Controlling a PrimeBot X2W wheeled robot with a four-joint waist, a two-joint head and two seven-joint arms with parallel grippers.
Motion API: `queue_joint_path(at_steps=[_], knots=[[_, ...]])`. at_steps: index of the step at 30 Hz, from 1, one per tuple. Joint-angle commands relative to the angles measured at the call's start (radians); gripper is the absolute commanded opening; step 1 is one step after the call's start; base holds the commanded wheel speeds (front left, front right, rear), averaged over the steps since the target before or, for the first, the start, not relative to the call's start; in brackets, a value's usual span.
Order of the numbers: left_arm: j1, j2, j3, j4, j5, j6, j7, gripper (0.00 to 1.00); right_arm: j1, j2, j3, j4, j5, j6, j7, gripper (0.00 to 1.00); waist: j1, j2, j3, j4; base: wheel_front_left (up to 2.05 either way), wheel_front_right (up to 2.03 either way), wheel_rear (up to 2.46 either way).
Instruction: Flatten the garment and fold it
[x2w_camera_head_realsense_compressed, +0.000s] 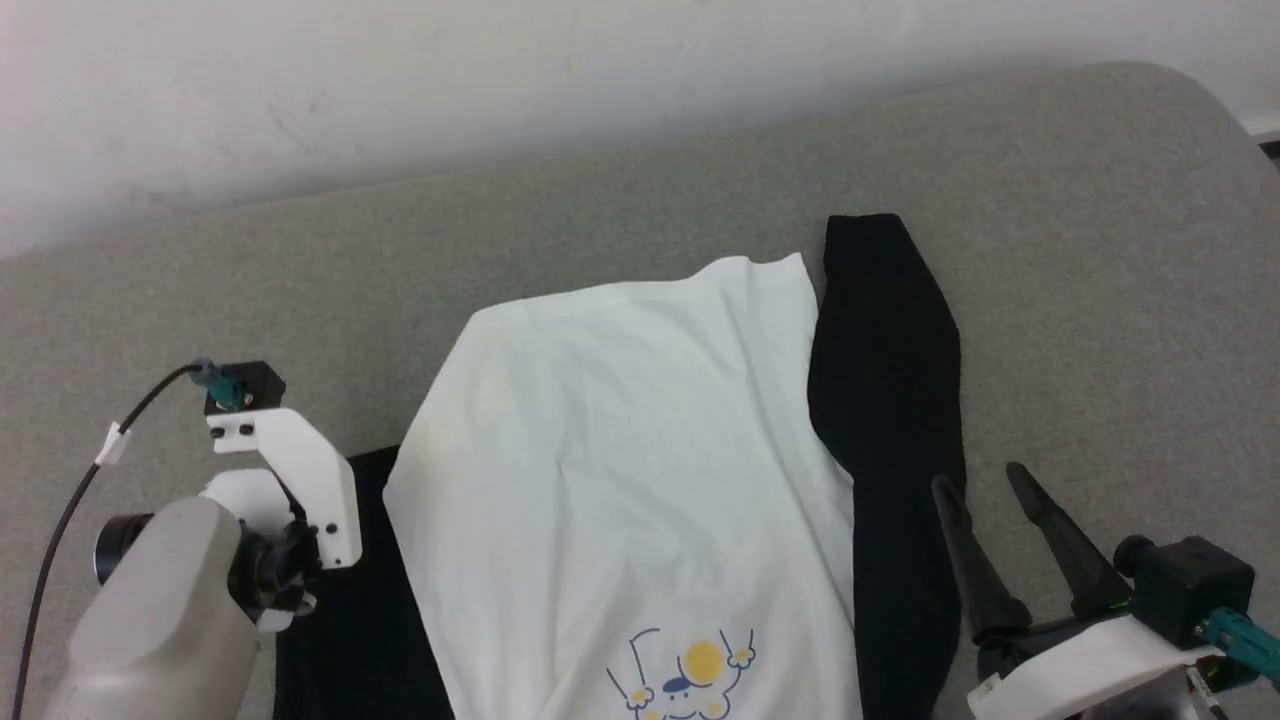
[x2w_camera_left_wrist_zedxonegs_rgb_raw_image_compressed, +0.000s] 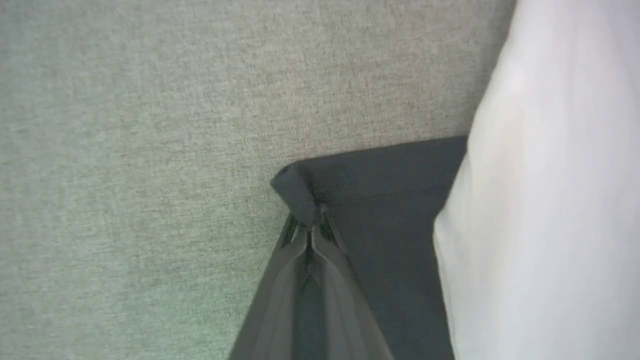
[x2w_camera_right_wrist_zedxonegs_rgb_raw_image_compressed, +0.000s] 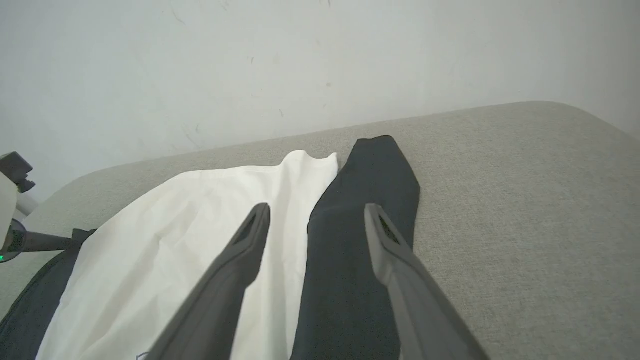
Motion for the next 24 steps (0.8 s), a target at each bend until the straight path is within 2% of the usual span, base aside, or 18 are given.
queue_joint_path(at_steps=[1,6,11,15,19,24], knots=[[0.053,-0.017,-0.013,0.033,0.001,0.001,-0.016,0.00,0.002,0.004,-0.007,0.003,0.009,-0.002,0.001,1.00,0.0000,0.0000,-0.030,0.011,0.00,0.00,0.00],[0.015,-0.021,0.032,-0.013,0.024,0.035,-0.196,0.00,0.043,0.007,-0.071,0.000,-0.004,-0.002,0.013,1.00,0.0000,0.0000,-0.106,0.049,0.00,0.00,0.00],[-0.015,-0.049,0.004,-0.144,0.074,0.047,-0.286,0.00,0.084,0.010,-0.129,-0.028,-0.026,-0.002,0.039,1.00,0.0000,0.0000,-0.184,0.070,0.00,0.00,0.00],[-0.011,-0.091,-0.049,-0.286,0.107,0.050,-0.306,0.00,0.109,0.011,-0.165,-0.061,-0.034,-0.002,0.061,1.00,0.0000,0.0000,-0.213,0.064,0.00,0.00,0.00],[0.026,-0.170,-0.152,-0.398,0.119,0.022,-0.283,0.00,0.124,0.011,-0.198,-0.085,-0.025,-0.002,0.073,1.00,0.0000,0.0000,-0.211,0.043,0.00,0.00,0.00],[0.082,-0.281,-0.306,-0.408,0.126,-0.028,-0.251,0.00,0.119,0.011,-0.221,-0.101,-0.020,-0.002,0.083,1.00,0.0000,0.0000,-0.183,-0.006,0.00,0.00,0.00]])
